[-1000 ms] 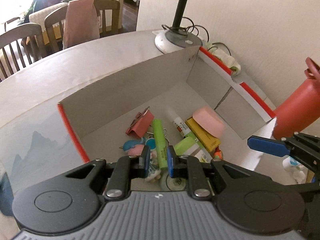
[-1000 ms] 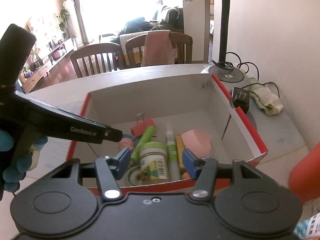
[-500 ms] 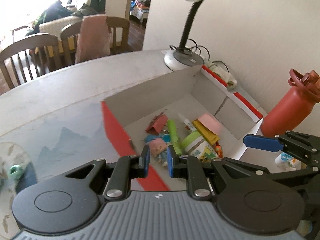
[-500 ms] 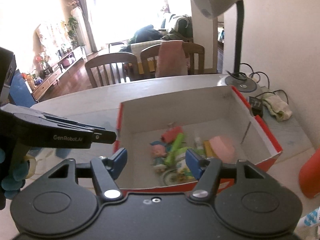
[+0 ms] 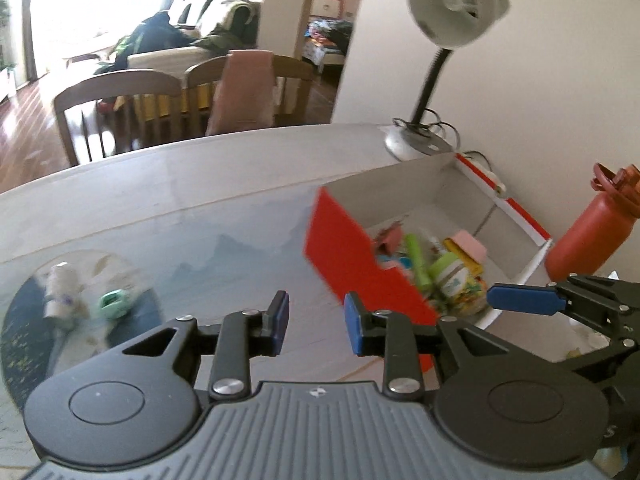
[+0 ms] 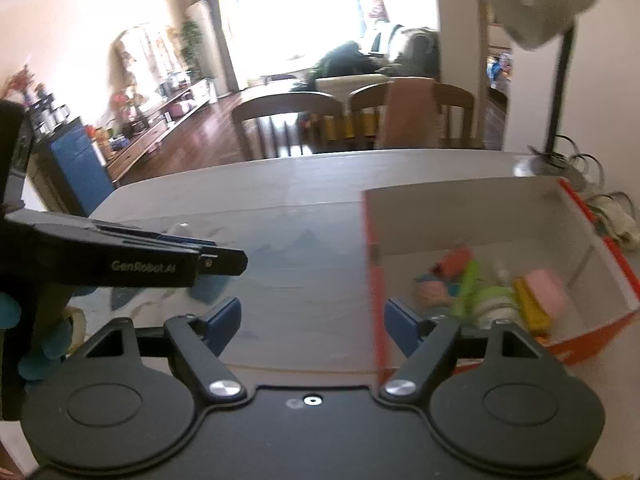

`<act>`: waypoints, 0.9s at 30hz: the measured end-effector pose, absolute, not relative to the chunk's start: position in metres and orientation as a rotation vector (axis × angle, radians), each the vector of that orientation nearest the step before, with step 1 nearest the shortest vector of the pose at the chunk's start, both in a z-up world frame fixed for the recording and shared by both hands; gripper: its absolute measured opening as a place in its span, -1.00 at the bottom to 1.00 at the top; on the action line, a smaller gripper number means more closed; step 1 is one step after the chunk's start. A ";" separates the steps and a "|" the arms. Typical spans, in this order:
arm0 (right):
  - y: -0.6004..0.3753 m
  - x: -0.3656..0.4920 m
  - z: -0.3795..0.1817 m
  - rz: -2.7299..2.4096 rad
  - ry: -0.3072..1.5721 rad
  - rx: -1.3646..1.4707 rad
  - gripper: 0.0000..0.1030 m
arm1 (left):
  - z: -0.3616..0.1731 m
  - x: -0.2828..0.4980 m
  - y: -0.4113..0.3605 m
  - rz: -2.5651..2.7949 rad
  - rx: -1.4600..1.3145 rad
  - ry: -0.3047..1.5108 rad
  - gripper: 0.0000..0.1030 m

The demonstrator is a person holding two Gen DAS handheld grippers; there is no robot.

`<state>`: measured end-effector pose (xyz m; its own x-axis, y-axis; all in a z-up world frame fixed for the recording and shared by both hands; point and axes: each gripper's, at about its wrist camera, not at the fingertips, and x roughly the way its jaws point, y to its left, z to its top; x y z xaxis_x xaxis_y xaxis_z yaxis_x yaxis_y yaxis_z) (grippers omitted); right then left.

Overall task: Organize rigid objects
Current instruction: 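Move both grippers back toward the white bottle and teal sharpener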

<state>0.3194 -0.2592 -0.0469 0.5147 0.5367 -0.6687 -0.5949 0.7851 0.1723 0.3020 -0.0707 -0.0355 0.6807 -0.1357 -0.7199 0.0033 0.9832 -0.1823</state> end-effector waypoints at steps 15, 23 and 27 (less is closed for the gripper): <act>-0.163 0.301 -0.056 0.785 0.774 -0.144 0.61 | -0.044 0.262 0.029 0.053 -0.207 0.780 0.36; -0.116 0.301 -0.068 0.790 0.755 -0.184 0.82 | -0.056 0.263 0.079 0.095 -0.219 0.793 0.59; -0.094 0.306 -0.077 0.801 0.749 -0.221 0.84 | -0.068 0.269 0.100 0.117 -0.224 0.805 0.65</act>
